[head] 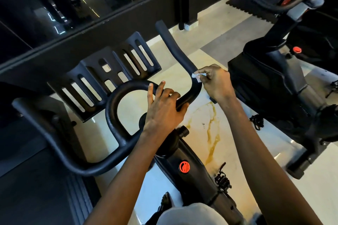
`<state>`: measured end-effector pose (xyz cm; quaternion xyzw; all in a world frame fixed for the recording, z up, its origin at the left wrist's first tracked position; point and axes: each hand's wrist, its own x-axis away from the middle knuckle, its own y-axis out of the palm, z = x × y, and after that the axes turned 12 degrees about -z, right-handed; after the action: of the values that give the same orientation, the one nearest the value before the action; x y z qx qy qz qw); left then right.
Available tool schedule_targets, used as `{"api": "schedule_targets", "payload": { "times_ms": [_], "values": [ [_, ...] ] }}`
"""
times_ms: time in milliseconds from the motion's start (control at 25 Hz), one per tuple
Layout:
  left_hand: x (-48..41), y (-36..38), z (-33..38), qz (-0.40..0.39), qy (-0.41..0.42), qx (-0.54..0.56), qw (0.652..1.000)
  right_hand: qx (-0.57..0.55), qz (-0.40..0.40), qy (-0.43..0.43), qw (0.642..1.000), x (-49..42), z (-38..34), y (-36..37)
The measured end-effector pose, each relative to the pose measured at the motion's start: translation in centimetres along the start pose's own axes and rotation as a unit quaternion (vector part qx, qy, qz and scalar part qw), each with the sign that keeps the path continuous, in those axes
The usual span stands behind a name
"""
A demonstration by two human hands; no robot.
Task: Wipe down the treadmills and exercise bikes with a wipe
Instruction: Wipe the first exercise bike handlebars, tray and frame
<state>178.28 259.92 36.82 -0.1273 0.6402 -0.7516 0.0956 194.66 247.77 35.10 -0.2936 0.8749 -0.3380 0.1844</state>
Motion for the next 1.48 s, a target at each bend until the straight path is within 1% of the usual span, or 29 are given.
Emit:
{"api": "schedule_targets", "payload": {
  "times_ms": [160, 280, 440, 480, 560, 680, 760, 920, 960, 1120, 1200, 1280, 1360, 1400, 1480],
  "values": [
    [-1.1, -0.7, -2.0, 0.033, -0.067, 0.009, 0.997, -0.011, 0.012, -0.037, 0.999, -3.7, -0.5, 0.8],
    [-1.8, -1.0, -3.8, 0.060, -0.088, 0.004, 0.994, -0.029, 0.003, -0.051, 0.998, -5.0, -0.4, 1.0],
    [-2.6, -0.8, -3.6, 0.058, -0.097, -0.003, 0.994, -0.005, -0.070, -0.066, 0.995, -5.0, 1.0, -0.7],
    [-2.6, -0.7, -3.4, 0.055, -0.101, -0.004, 0.993, -0.003, -0.075, -0.065, 0.995, -5.5, 0.9, -0.8],
    [-2.7, -0.7, -3.3, 0.049, -0.111, -0.007, 0.993, -0.011, -0.059, -0.084, 0.995, -6.9, 0.1, -0.5],
    [-2.8, -0.7, -3.0, 0.046, -0.121, -0.007, 0.992, -0.011, -0.035, -0.145, 0.989, -8.6, -1.2, 0.6],
    [-2.9, -0.7, -2.9, 0.049, -0.125, -0.007, 0.991, -0.012, -0.055, -0.157, 0.986, -9.0, -1.1, 0.5],
    [-2.6, -0.8, -3.8, 0.058, -0.097, -0.021, 0.993, 0.032, -0.128, -0.119, 0.984, -9.1, -0.3, -0.9],
    [-2.8, -1.0, -4.1, 0.051, -0.090, -0.023, 0.994, 0.032, -0.123, -0.122, 0.984, -9.4, -0.5, -1.1],
    [-3.3, -1.6, -4.7, 0.023, -0.090, -0.019, 0.995, -0.019, -0.043, -0.174, 0.984, -11.9, -2.0, 0.8],
    [-3.3, -1.6, -4.6, 0.022, -0.090, -0.010, 0.996, -0.034, -0.006, -0.181, 0.983, -12.4, -2.0, 1.8],
    [-3.3, -1.4, -4.6, 0.022, -0.091, 0.001, 0.996, -0.045, 0.004, -0.170, 0.984, -12.2, -1.0, 2.2],
    [-3.3, -1.4, -4.5, 0.020, -0.090, 0.009, 0.996, -0.048, -0.008, -0.155, 0.987, -11.9, -0.2, 2.3],
    [-3.4, -1.4, -4.5, 0.019, -0.092, 0.011, 0.996, -0.046, -0.011, -0.155, 0.987, -12.0, -0.2, 2.3],
    [-3.4, -1.4, -4.4, 0.015, -0.096, 0.011, 0.995, -0.039, 0.011, -0.176, 0.983, -12.9, -0.9, 2.7]
  ]
}}
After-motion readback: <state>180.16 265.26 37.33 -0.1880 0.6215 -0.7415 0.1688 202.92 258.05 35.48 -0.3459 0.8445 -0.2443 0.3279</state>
